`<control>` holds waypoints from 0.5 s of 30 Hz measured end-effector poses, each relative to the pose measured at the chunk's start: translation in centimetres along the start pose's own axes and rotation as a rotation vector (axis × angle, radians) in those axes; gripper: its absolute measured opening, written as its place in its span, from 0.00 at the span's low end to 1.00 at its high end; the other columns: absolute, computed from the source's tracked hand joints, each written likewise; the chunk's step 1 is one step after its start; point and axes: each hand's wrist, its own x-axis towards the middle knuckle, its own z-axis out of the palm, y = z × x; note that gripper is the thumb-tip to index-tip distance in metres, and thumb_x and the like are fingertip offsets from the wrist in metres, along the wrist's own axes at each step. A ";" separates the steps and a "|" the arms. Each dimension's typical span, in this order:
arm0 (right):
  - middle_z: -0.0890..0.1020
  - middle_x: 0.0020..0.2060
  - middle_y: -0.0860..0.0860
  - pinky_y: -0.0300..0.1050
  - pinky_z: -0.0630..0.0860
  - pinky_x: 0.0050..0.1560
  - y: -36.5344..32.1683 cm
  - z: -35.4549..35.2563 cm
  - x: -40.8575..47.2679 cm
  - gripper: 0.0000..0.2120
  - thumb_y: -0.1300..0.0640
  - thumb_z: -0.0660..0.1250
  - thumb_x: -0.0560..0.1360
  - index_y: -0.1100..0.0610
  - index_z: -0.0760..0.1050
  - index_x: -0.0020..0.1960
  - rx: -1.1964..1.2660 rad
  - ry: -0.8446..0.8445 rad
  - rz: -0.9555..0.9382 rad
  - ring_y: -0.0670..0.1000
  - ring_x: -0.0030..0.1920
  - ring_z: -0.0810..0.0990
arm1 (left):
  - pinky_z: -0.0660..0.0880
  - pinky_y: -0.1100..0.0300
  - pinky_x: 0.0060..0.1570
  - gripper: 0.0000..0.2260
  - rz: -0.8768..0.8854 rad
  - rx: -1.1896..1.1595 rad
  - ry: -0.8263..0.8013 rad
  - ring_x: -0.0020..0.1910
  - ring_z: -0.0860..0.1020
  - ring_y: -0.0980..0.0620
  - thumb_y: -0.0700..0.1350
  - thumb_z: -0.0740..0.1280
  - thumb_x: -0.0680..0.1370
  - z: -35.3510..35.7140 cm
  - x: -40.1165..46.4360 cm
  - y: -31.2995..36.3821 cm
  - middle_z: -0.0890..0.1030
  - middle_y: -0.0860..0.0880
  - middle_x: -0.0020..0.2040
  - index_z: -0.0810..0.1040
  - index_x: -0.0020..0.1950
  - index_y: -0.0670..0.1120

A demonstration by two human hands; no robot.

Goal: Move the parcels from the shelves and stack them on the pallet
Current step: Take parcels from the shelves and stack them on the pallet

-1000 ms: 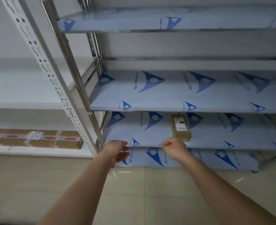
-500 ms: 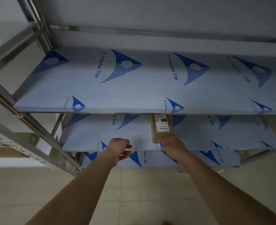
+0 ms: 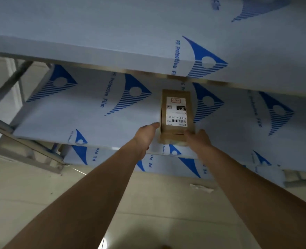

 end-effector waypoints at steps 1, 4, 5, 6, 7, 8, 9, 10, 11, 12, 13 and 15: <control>0.75 0.62 0.58 0.54 0.73 0.62 0.5 0.1 0.7 0.25 0.45 0.58 0.79 0.61 0.66 0.69 0.012 -0.019 -0.001 0.59 0.60 0.75 | 0.63 0.50 0.70 0.25 -0.002 -0.004 -0.006 0.72 0.67 0.45 0.55 0.61 0.82 0.6 0.6 -0.1 0.67 0.47 0.75 0.65 0.76 0.46; 0.78 0.56 0.56 0.49 0.73 0.51 1.6 0.6 2.1 0.21 0.44 0.56 0.81 0.58 0.71 0.66 0.028 -0.090 -0.041 0.56 0.54 0.77 | 0.63 0.53 0.67 0.23 -0.012 -0.022 -0.030 0.68 0.69 0.48 0.56 0.61 0.82 1.7 1.7 -0.5 0.70 0.47 0.73 0.68 0.74 0.48; 0.79 0.55 0.56 0.48 0.72 0.49 1.7 0.8 2.3 0.21 0.43 0.56 0.81 0.58 0.73 0.64 0.013 -0.083 -0.068 0.56 0.52 0.77 | 0.63 0.55 0.64 0.22 -0.016 -0.028 -0.040 0.65 0.69 0.49 0.56 0.62 0.81 2.0 1.8 -0.6 0.71 0.48 0.71 0.68 0.73 0.48; 0.80 0.53 0.56 0.48 0.73 0.49 1.7 1.0 2.2 0.22 0.43 0.56 0.81 0.59 0.74 0.62 -0.016 -0.055 -0.101 0.57 0.51 0.78 | 0.62 0.55 0.62 0.22 -0.018 -0.032 -0.044 0.62 0.69 0.50 0.56 0.62 0.81 2.2 1.8 -0.7 0.72 0.49 0.69 0.68 0.73 0.48; 0.81 0.52 0.57 0.50 0.74 0.52 1.7 1.2 2.1 0.22 0.42 0.57 0.80 0.60 0.75 0.60 -0.064 -0.013 -0.127 0.58 0.52 0.79 | 0.62 0.56 0.60 0.21 -0.017 -0.036 -0.039 0.61 0.69 0.50 0.55 0.62 0.81 2.3 1.7 -0.8 0.73 0.49 0.65 0.69 0.72 0.48; 0.81 0.52 0.58 0.54 0.75 0.55 1.6 1.4 1.9 0.22 0.42 0.58 0.80 0.60 0.76 0.58 -0.110 0.024 -0.142 0.59 0.53 0.79 | 0.62 0.56 0.60 0.20 -0.016 -0.044 -0.031 0.60 0.69 0.51 0.55 0.63 0.81 2.3 1.5 -0.9 0.73 0.49 0.62 0.69 0.70 0.49; 0.81 0.52 0.59 0.56 0.74 0.58 1.6 1.6 1.6 0.22 0.43 0.60 0.79 0.60 0.76 0.58 -0.133 0.053 -0.152 0.60 0.54 0.78 | 0.63 0.56 0.60 0.17 -0.014 -0.051 -0.018 0.59 0.69 0.51 0.54 0.63 0.81 2.1 1.3 -1.1 0.72 0.50 0.60 0.70 0.68 0.50; 0.80 0.54 0.59 0.58 0.74 0.59 1.5 1.9 1.2 0.20 0.43 0.62 0.78 0.59 0.75 0.58 -0.112 0.066 -0.150 0.61 0.55 0.77 | 0.64 0.55 0.60 0.14 -0.011 -0.058 -0.003 0.59 0.69 0.51 0.54 0.63 0.81 1.7 1.1 -1.2 0.72 0.50 0.59 0.70 0.64 0.51; 0.79 0.55 0.59 0.59 0.74 0.59 1.3 2.0 0.6 0.19 0.44 0.64 0.76 0.58 0.74 0.59 -0.049 0.064 -0.146 0.61 0.56 0.76 | 0.66 0.55 0.60 0.12 -0.011 -0.069 0.015 0.58 0.70 0.51 0.54 0.64 0.81 1.2 0.7 -1.3 0.73 0.50 0.59 0.69 0.62 0.51; 0.78 0.55 0.58 0.59 0.74 0.59 0.9 2.1 -0.2 0.18 0.45 0.65 0.75 0.56 0.74 0.58 0.018 0.051 -0.138 0.61 0.56 0.76 | 0.68 0.54 0.59 0.13 -0.016 -0.089 0.036 0.59 0.71 0.50 0.54 0.64 0.81 0.6 0.5 -1.5 0.73 0.50 0.60 0.69 0.61 0.50; 0.78 0.55 0.57 0.58 0.75 0.58 0.5 2.1 -0.9 0.16 0.46 0.66 0.73 0.54 0.73 0.56 0.082 0.030 -0.143 0.60 0.56 0.76 | 0.70 0.53 0.59 0.14 -0.025 -0.110 0.057 0.60 0.72 0.49 0.54 0.65 0.80 -0.2 0.1 -1.8 0.74 0.50 0.61 0.70 0.62 0.49; 0.78 0.52 0.53 0.48 0.76 0.50 -0.5 2.3 -2.4 0.10 0.51 0.67 0.73 0.53 0.72 0.52 0.186 -0.031 -0.167 0.56 0.52 0.78 | 0.74 0.50 0.61 0.15 -0.043 -0.166 0.103 0.61 0.74 0.47 0.54 0.65 0.80 -1.9 -0.8 -2.5 0.75 0.47 0.62 0.72 0.63 0.48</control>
